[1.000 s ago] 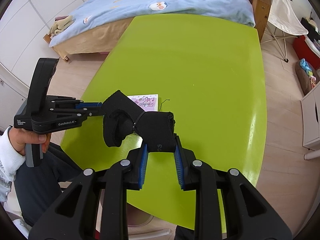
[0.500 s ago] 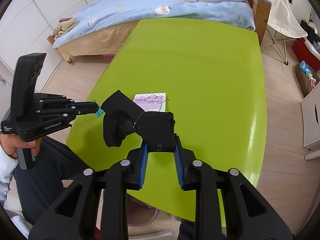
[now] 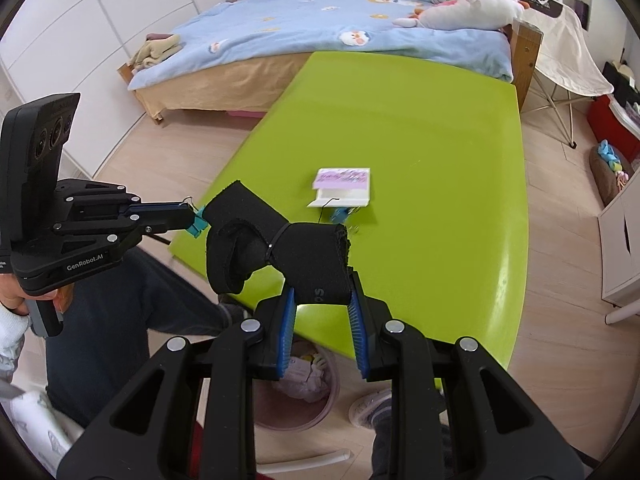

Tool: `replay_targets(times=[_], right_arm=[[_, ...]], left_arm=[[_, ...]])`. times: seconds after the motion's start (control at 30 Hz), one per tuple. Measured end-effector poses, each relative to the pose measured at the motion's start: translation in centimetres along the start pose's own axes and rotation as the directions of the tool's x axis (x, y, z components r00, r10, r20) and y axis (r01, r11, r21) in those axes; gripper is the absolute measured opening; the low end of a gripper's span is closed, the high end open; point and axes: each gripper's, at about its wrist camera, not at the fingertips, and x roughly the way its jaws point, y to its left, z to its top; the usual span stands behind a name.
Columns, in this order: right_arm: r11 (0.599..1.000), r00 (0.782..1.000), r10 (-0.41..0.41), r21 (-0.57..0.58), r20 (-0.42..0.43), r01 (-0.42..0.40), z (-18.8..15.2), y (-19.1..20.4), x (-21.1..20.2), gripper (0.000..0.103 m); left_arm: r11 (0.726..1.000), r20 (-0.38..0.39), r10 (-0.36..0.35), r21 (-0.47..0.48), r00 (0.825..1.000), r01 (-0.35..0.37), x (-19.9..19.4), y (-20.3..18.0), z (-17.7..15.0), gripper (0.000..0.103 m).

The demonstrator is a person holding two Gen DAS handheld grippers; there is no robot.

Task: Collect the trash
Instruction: 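Carry the socks and clip over the wastebasket and open both grippers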

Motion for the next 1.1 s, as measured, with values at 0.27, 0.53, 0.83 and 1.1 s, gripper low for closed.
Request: replay_targets(times=[0.27, 0.53, 0.83, 1.1], right_arm=[[1.0, 1.0, 0.022, -0.016, -0.005, -0.022, -3.2, 2.4, -1.7, 0.025], [0.998, 0.997, 0.061, -0.018, -0.053, -0.062, -6.5, 4.3, -1.6, 0.025], [0.992, 0.986, 0.118, -0.023, -0.117, -0.121, -8.8, 5.9, 0.1, 0.025], [0.991, 0.989, 0.132, 0.021, -0.064, -0.131, -8.7, 5.3, -0.6, 0.089]], left_arm=[[1.0, 0.008, -0.018, 0.003, 1.0, 0.018, -1.9, -1.5, -3.2, 0.001], [1.0, 0.011, -0.017, -0.007, 1.0, 0.017, -3.3, -2.2, -5.3, 0.001], [0.999, 0.006, -0.026, -0.032, 1.0, 0.027, -4.2, -2.1, -7.0, 0.001], [0.999, 0.006, -0.042, -0.015, 0.999, 0.042, -4.4, -2.5, -7.1, 0.001]])
